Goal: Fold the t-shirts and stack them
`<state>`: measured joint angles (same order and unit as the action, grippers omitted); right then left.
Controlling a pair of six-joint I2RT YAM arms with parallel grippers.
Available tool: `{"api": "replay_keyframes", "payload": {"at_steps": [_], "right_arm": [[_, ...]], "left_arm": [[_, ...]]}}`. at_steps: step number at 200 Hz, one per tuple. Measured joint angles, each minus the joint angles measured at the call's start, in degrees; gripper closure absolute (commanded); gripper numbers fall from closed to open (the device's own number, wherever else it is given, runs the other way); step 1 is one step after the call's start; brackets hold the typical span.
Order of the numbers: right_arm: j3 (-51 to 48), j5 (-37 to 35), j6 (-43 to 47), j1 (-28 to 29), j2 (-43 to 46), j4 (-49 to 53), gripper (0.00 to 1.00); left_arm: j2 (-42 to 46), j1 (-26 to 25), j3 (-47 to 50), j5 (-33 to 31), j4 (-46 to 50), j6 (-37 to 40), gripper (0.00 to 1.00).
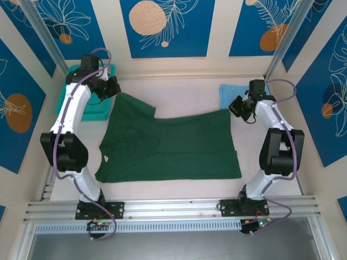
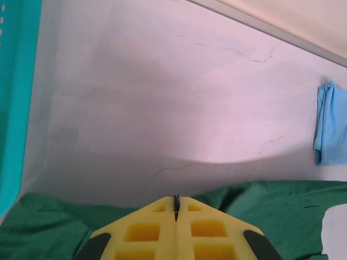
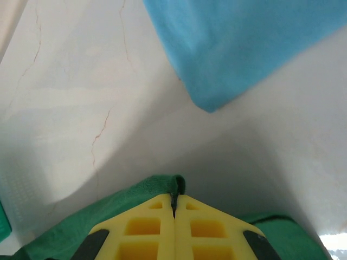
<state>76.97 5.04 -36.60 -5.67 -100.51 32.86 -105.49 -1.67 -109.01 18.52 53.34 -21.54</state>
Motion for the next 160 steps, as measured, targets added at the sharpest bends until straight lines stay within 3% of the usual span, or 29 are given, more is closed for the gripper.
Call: {"api": "replay_keyframes", "payload": {"at_steps": [33, 71, 139, 160], "right_arm": [[0.33, 0.92, 1.16, 0.09, -2.51, -0.72, 0.98], [-3.43, 3.26, 2.36, -0.02, -0.68, -3.89, 0.98], [-18.84, 7.82, 4.11, -5.73, 15.93, -5.9, 0.98], [-23.02, 8.68, 4.7, -7.82, 19.89, -6.4, 0.93]], "left_arm": [[-0.31, 0.7, 0.68, 1.36, 0.44, 1.16, 1.0], [4.76, 0.7, 10.69, 2.75, 0.11, 1.11, 1.0], [26.6, 1.9, 30.84, 3.98, 0.04, 1.11, 1.0], [34.05, 2.38, 36.81, 3.72, -0.24, 1.16, 1.0]]}}
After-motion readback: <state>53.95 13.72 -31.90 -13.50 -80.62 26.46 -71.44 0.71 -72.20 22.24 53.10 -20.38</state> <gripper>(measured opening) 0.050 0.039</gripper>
